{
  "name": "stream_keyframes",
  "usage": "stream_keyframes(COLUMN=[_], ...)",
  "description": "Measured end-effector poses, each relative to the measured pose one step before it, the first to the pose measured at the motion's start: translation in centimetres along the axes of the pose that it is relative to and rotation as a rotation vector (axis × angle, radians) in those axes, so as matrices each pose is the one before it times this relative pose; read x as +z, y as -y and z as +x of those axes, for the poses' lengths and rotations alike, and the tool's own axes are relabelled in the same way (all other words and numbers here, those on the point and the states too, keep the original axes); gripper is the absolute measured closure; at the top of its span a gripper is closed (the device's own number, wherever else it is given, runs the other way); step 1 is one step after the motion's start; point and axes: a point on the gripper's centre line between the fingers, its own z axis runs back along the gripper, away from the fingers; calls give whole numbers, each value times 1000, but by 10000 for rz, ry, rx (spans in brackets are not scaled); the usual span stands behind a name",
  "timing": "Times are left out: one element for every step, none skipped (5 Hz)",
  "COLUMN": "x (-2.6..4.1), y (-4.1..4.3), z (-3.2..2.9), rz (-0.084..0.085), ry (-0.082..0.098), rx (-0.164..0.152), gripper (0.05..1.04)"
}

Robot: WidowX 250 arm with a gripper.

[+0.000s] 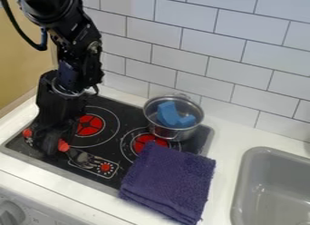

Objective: Move the red fork to the right side of the stove

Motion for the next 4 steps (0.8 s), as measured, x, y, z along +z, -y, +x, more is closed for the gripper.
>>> stream_keyframes(x=[107,134,727,1700], y=[160,-63,583,1587], z=[-272,-63,361,1089], rz=[-42,90,-196,-575], ry=[-32,-33,14,227], rx=[-259,-4,277,313], gripper=[771,771,771,771])
